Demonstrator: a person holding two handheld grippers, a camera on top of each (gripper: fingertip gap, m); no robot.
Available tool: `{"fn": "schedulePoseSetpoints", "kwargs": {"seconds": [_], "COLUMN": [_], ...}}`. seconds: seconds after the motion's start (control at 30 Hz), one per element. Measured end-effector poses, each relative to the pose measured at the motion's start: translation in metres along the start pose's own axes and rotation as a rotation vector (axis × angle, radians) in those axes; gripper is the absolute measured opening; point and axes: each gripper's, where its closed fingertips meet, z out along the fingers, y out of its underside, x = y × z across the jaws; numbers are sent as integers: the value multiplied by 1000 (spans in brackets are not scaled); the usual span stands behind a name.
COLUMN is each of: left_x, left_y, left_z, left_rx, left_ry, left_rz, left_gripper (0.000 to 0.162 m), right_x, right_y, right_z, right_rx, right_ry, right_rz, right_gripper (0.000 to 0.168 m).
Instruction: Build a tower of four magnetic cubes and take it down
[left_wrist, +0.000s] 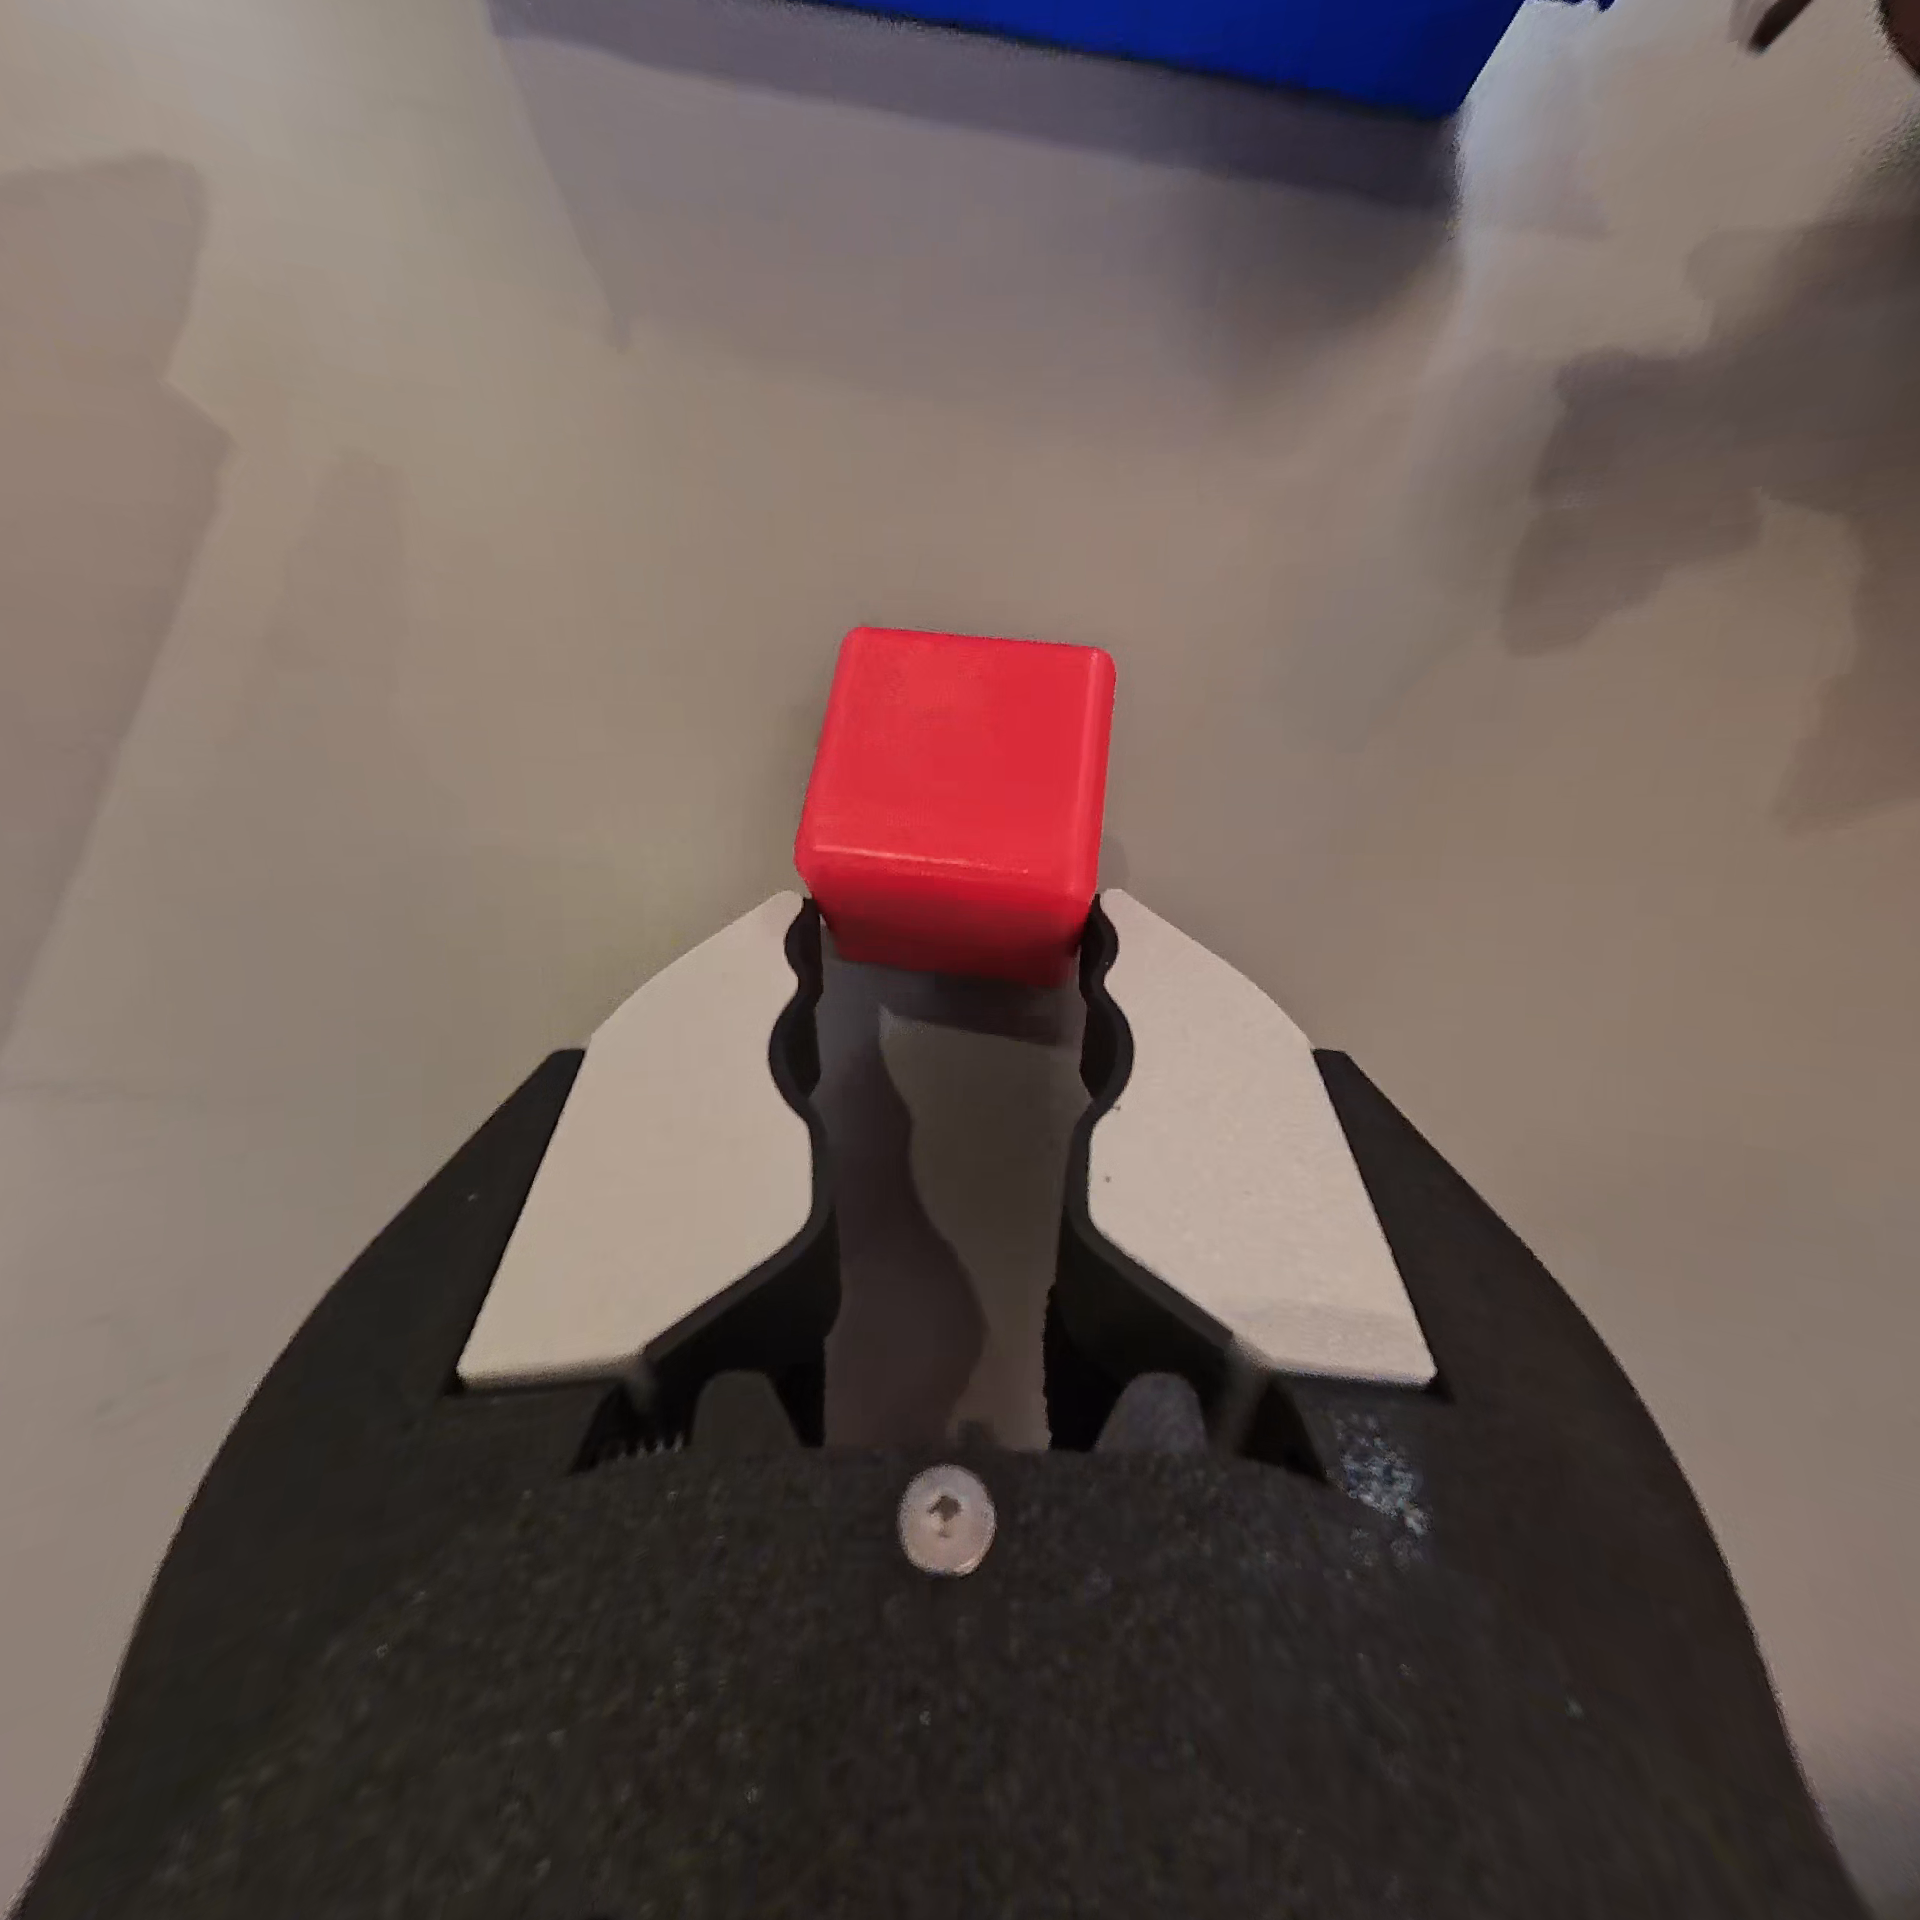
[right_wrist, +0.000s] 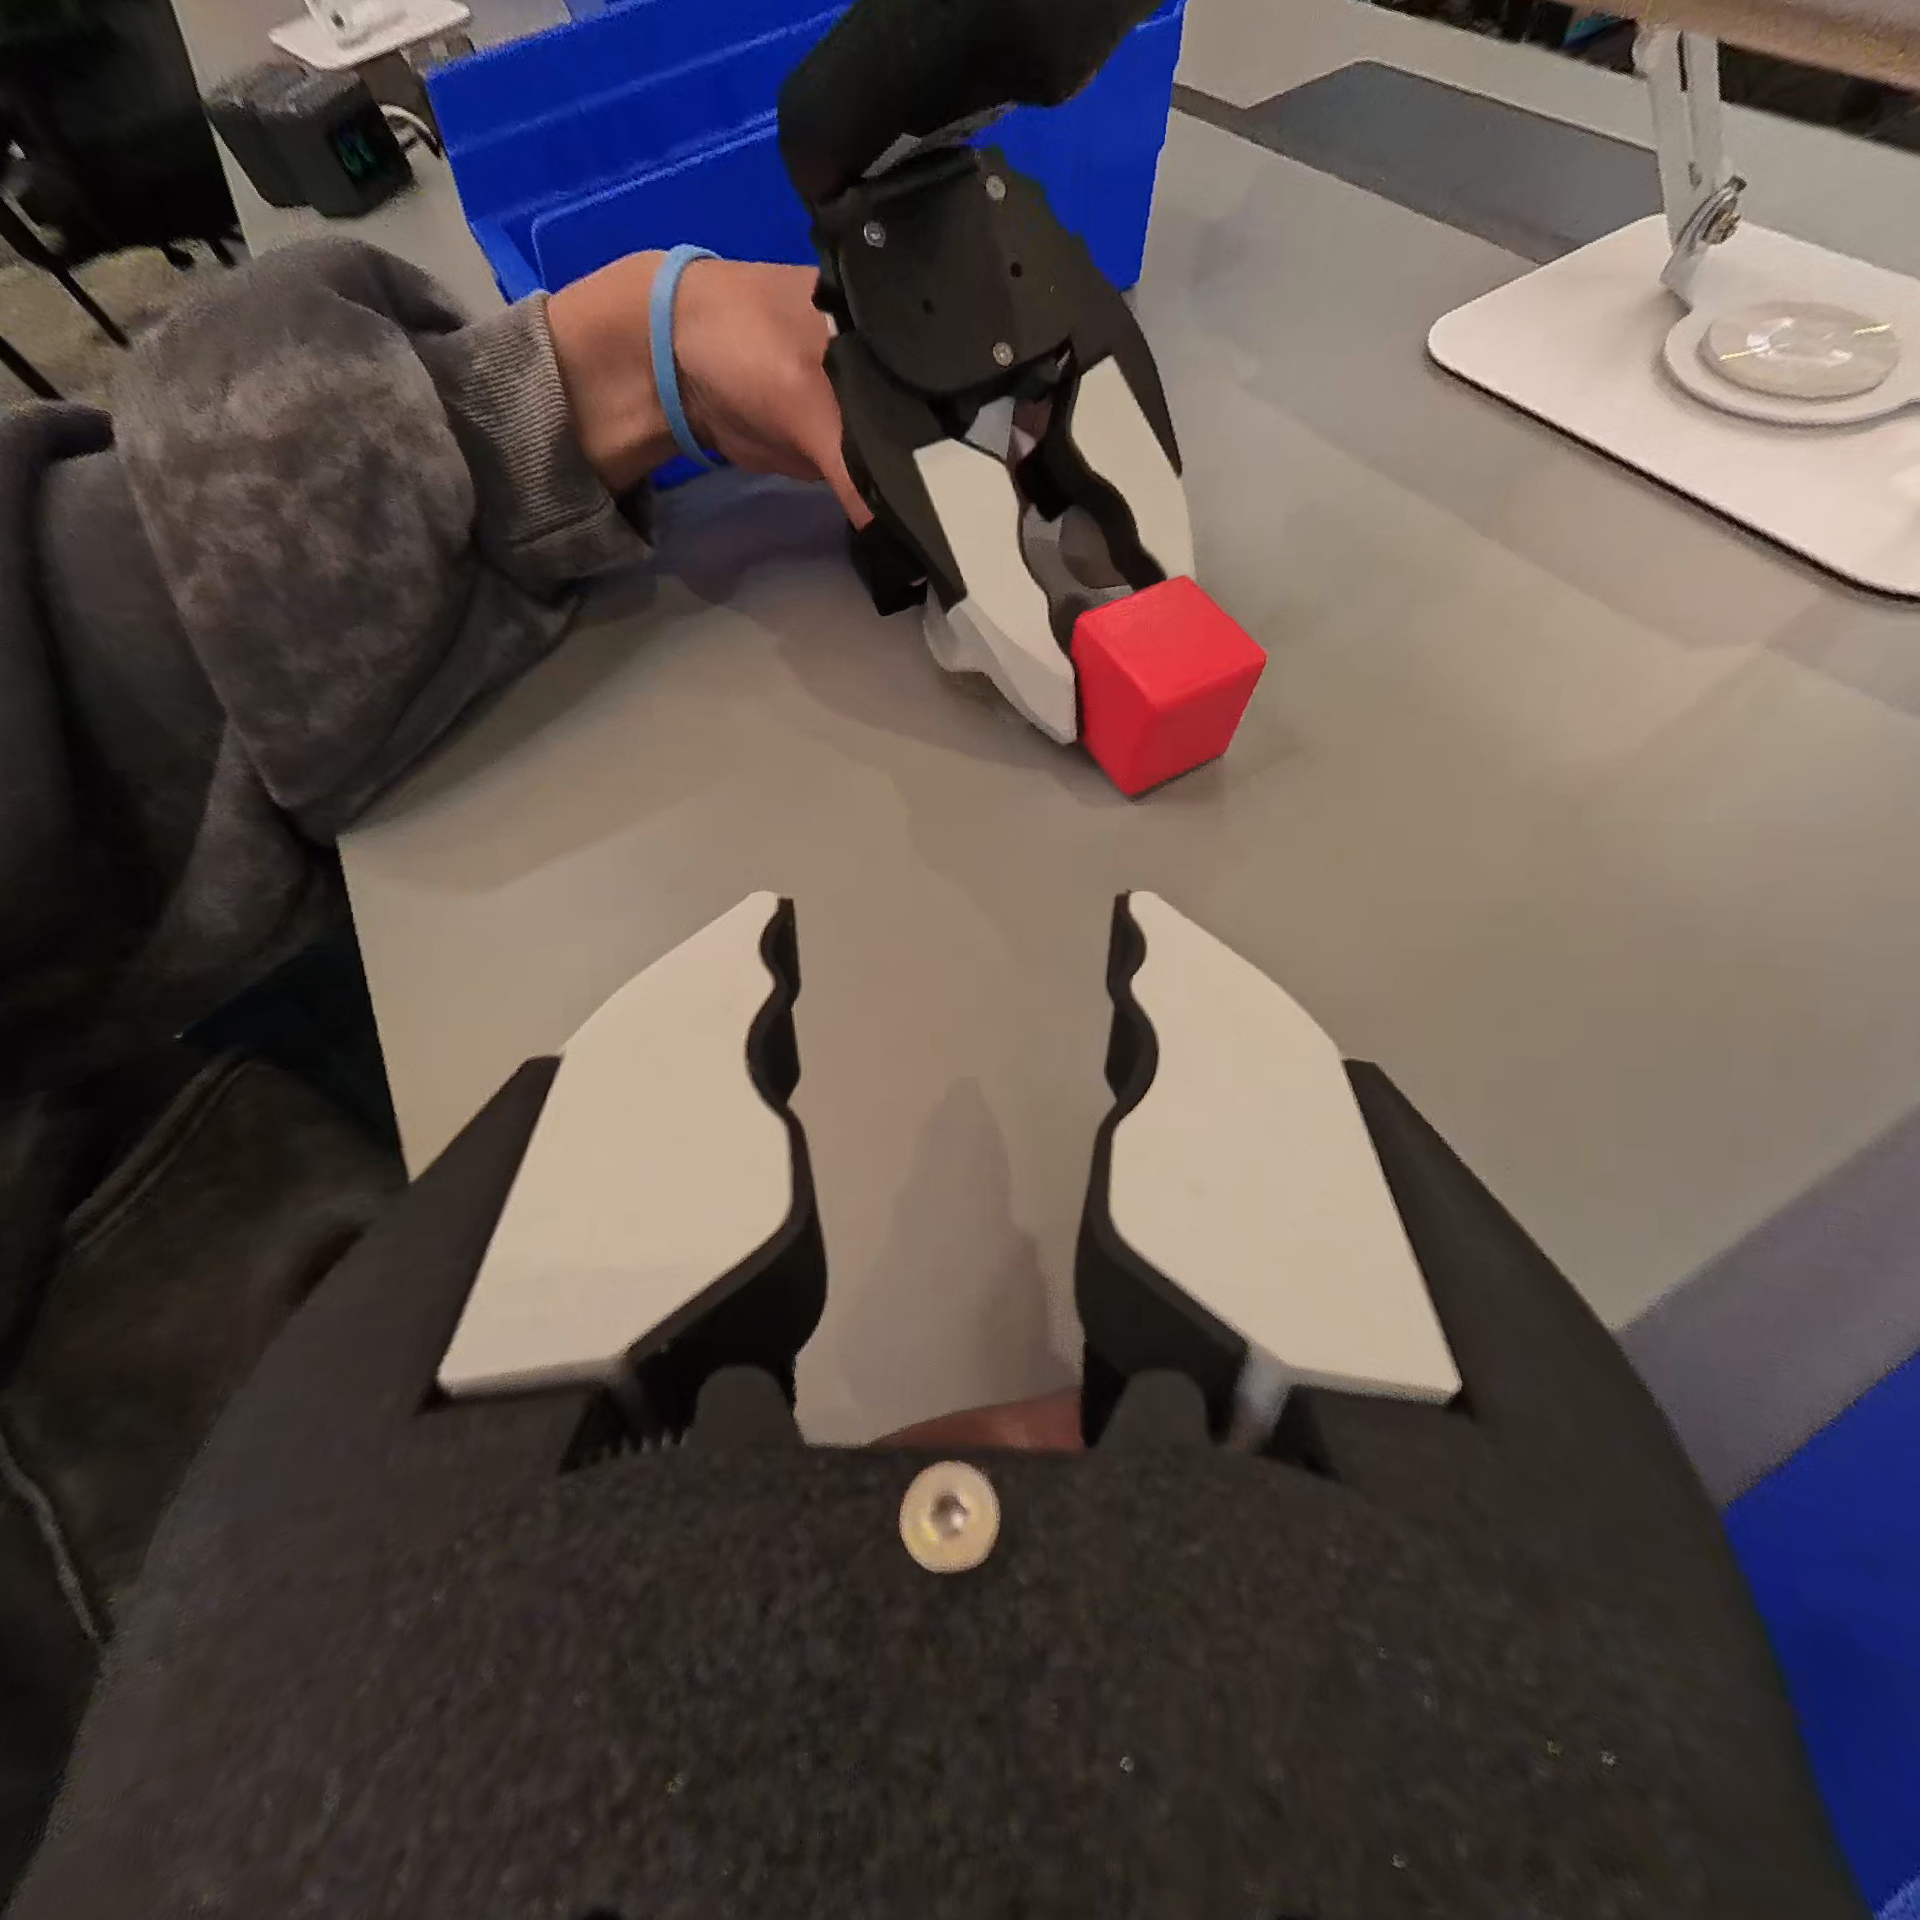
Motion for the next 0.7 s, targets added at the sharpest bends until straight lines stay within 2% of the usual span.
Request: {"fn": "schedulePoseSetpoints", "kwargs": {"seconds": [0.17, 0.23, 0.3, 0.43, 0.6, 0.7], "left_x": [1, 1, 1, 1, 23, 49], "left_y": [1, 2, 5, 7, -17, -13], "left_z": [0, -3, -7, -28, -68, -85], "left_rx": [-1, 2, 7, 45, 224, 257], "left_ry": [-17, -37, -66, -200, -368, -440], "left_rz": [19, 16, -16, -133, -288, -338], "left_gripper": [47, 56, 62, 59, 56, 54], "right_x": [10, 20, 26, 40, 57, 58], "right_y": [-5, -5, -10, -23, -5, -11], "right_z": [13, 19, 25, 53, 93, 109], "right_rx": [-87, -185, -290, -435, -649, -728], "right_ry": [59, 101, 107, 96, 24, -17], "right_rz": [-90, -179, -284, -424, -444, -414], "right_gripper": [57, 58, 59, 60, 67, 64]}}
